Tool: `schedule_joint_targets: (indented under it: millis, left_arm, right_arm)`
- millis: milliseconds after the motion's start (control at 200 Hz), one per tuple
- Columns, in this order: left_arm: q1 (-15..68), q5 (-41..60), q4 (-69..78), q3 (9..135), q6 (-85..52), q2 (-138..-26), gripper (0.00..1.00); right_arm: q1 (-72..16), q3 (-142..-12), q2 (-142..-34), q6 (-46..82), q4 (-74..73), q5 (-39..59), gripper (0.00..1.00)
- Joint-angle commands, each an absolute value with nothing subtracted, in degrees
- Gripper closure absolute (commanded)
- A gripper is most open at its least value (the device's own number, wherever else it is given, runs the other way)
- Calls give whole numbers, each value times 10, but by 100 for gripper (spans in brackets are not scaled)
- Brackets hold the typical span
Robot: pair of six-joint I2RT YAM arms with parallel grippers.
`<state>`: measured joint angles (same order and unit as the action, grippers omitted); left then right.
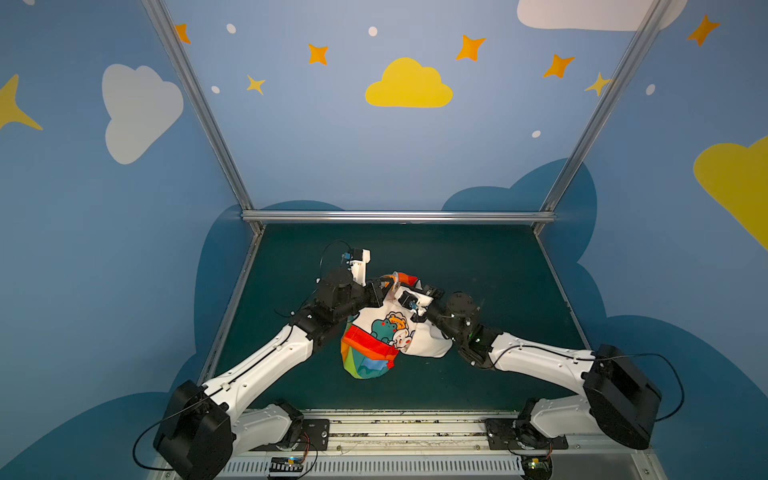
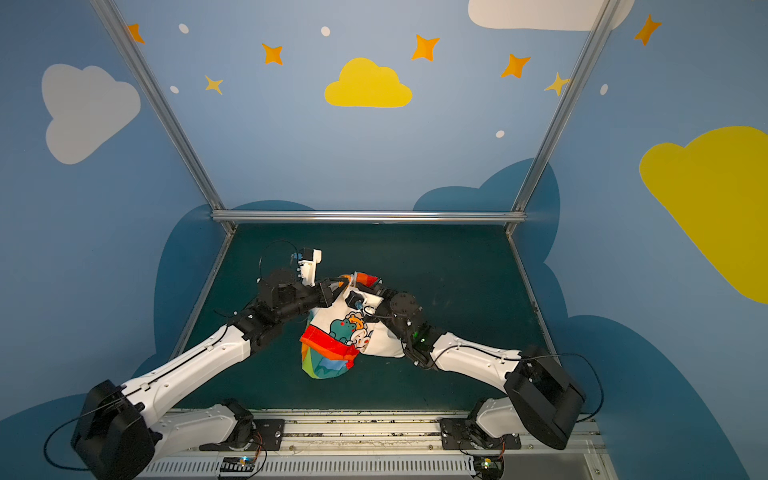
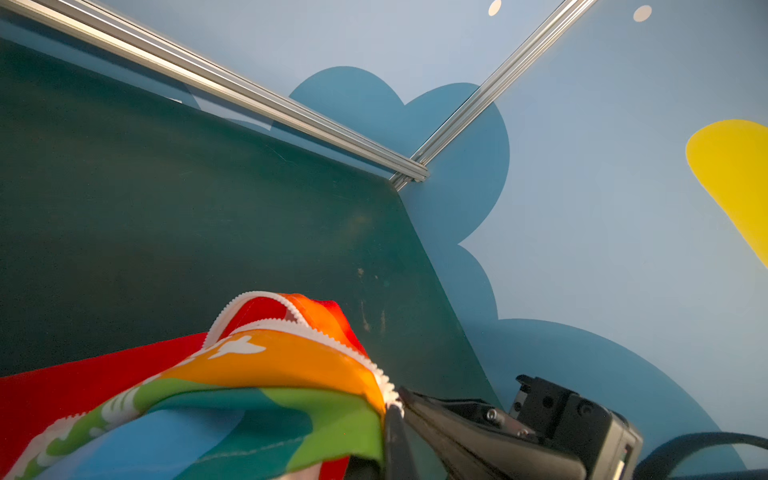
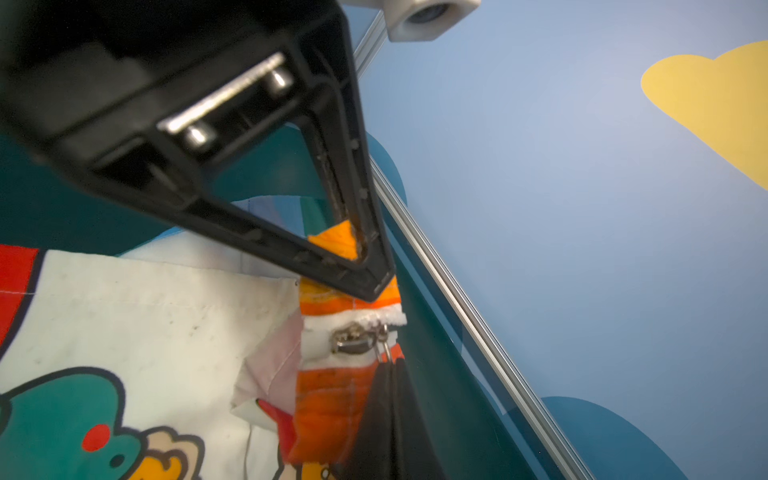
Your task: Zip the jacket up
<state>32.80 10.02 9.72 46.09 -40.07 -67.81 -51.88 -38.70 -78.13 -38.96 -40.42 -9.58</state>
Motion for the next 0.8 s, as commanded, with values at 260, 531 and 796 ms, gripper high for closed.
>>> schedule_joint_targets:
  millis: [260,531,796]
  left_arm:
    - [330,95,82,466,-392,-668,97]
    - [326,106,58,466,-372,-657,97]
    - [266,245,98,411,-310,-645,97]
  right_arm:
    - [-509,-405,-773,-347,-403,-109,100]
    - [-455,-440,-705,-211,-205,38,77]
    - [-365,-540,-696,92,-7,240,60]
